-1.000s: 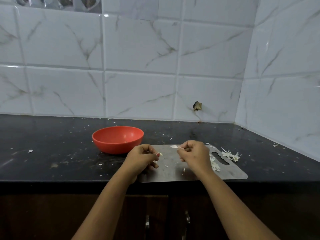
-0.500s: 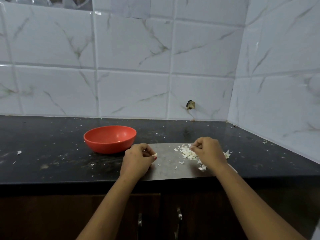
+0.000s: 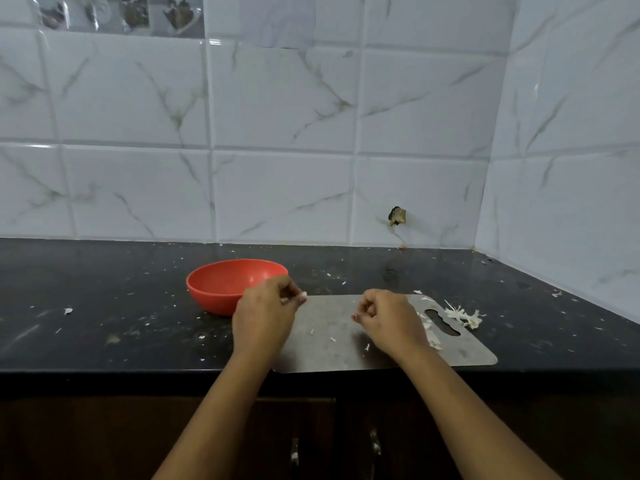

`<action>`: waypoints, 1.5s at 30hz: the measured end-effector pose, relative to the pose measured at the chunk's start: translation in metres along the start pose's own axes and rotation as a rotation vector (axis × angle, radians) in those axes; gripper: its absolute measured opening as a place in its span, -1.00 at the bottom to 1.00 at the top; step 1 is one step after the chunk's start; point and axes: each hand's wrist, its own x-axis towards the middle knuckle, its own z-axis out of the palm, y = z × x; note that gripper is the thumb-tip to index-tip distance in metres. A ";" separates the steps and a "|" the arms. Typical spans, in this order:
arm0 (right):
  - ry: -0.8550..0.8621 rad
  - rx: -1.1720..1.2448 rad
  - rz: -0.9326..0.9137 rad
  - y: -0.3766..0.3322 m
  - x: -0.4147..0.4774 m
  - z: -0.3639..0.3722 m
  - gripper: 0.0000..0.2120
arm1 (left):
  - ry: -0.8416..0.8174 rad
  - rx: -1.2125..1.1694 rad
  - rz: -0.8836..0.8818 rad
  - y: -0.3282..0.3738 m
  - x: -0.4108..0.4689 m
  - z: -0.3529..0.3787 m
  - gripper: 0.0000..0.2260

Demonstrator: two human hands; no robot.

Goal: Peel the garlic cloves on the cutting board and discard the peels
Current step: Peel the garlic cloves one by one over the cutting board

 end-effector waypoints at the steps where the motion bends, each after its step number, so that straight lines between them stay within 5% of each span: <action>1: -0.026 -0.003 -0.024 -0.005 0.000 0.002 -0.91 | 0.073 0.044 0.012 -0.001 0.005 -0.008 -0.95; 5: -0.038 0.007 -0.069 -0.016 0.001 0.010 -0.84 | 0.222 0.310 0.021 -0.022 0.029 -0.038 -0.89; 10: -0.021 0.010 0.016 -0.006 0.007 0.002 -0.88 | 0.193 0.422 -0.074 -0.041 0.040 -0.049 -0.90; 16: 0.036 0.034 0.156 0.046 0.025 -0.037 -0.75 | 0.098 0.337 -0.084 -0.039 0.045 -0.041 -0.76; 20: -0.128 0.039 0.121 0.057 0.027 -0.051 -0.88 | 0.134 0.332 -0.025 -0.025 0.039 -0.036 -0.73; 25: -0.230 -0.069 0.101 0.047 0.022 -0.038 -0.81 | 0.078 0.194 0.149 0.005 0.020 -0.016 -0.84; 32: -0.135 0.041 0.093 0.047 0.021 -0.044 -0.57 | -0.264 0.294 0.244 0.017 -0.008 0.019 -0.77; 37: -0.232 -0.140 0.076 0.052 0.020 -0.040 -0.72 | -0.609 0.340 0.247 0.023 -0.019 0.033 -0.64; 41: -0.151 -0.160 0.062 0.052 0.021 -0.033 -0.90 | -0.676 0.342 0.268 0.024 -0.026 0.042 -0.66; 45: -0.170 -0.110 0.057 0.049 0.022 -0.028 -0.77 | -0.657 0.295 0.283 0.022 -0.026 0.044 -0.68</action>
